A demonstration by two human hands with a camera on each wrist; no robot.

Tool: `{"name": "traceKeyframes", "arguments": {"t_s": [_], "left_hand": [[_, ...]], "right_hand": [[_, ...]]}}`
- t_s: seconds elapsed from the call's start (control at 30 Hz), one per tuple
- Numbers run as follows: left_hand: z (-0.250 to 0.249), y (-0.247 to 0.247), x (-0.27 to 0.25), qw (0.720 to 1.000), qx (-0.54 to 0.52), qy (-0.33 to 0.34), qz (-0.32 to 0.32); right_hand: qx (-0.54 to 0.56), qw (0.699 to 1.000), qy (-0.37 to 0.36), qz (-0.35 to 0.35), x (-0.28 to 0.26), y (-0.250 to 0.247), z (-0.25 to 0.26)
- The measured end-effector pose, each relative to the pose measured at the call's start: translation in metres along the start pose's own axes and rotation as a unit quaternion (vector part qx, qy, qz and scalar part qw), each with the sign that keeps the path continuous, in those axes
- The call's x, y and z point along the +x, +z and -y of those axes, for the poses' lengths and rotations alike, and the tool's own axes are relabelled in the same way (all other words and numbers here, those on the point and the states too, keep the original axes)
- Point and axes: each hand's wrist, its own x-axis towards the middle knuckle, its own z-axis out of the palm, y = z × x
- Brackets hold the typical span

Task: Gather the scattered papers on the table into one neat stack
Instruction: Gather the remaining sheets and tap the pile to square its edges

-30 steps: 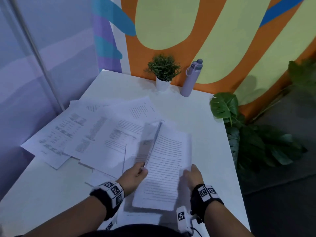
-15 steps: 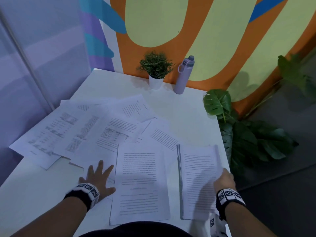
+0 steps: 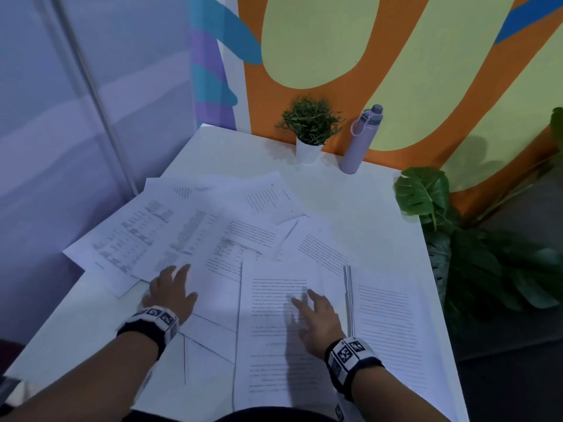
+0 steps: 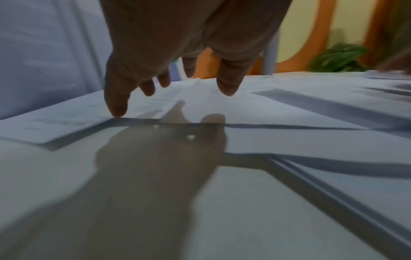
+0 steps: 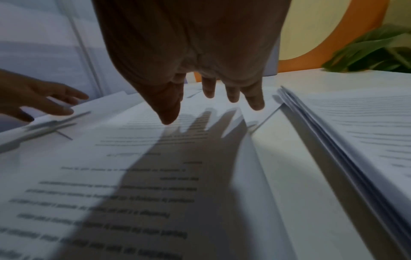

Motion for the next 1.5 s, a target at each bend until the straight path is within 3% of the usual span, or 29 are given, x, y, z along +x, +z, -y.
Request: {"name": "traceKeyframes", "arguments": {"t_s": [0.1,0.23,0.33,0.43,0.83,0.9,1.0,1.07,1.1,1.37,1.5], "left_hand": [[0.024,-0.017,0.03,0.998,-0.017,-0.052,0.015],[0.054,-0.03,0.059,0.994,0.014,-0.092,0.059],[0.069,-0.033,0.061,0.987,0.052,-0.096,0.118],[0.075,-0.026,0.057,0.987,0.087,-0.067,0.118],[0.047,0.011,-0.081,0.98,0.071,0.051,0.178],[0.048,0.004,-0.087,0.988,0.024,0.045,0.146],[0.06,-0.006,-0.069,0.999,-0.041,-0.025,0.023],[0.07,-0.007,-0.05,0.995,-0.074,-0.039,-0.05],[0.073,-0.007,-0.042,0.994,-0.09,-0.038,-0.056],[0.073,-0.014,-0.004,0.993,-0.002,-0.022,0.116],[0.082,-0.024,0.0,0.988,0.01,-0.013,0.153]], "right_hand": [[-0.07,0.995,0.039,0.067,0.006,0.006,0.009],[-0.057,0.988,0.058,0.135,0.007,0.009,0.013],[-0.072,0.986,0.057,0.142,0.007,0.011,0.013],[-0.075,0.987,0.059,0.132,0.009,0.011,0.013],[-0.033,0.993,0.078,0.077,0.012,0.02,0.01],[-0.012,0.995,0.085,0.048,0.011,0.017,0.01],[-0.015,0.992,0.129,0.009,0.012,0.013,0.014],[0.001,0.986,0.162,0.024,0.012,0.011,0.017],[0.011,0.986,0.161,0.038,0.011,0.011,0.019],[-0.045,0.991,0.045,0.115,0.01,0.024,0.038],[-0.064,0.992,0.011,0.111,0.007,0.028,0.051]]}}
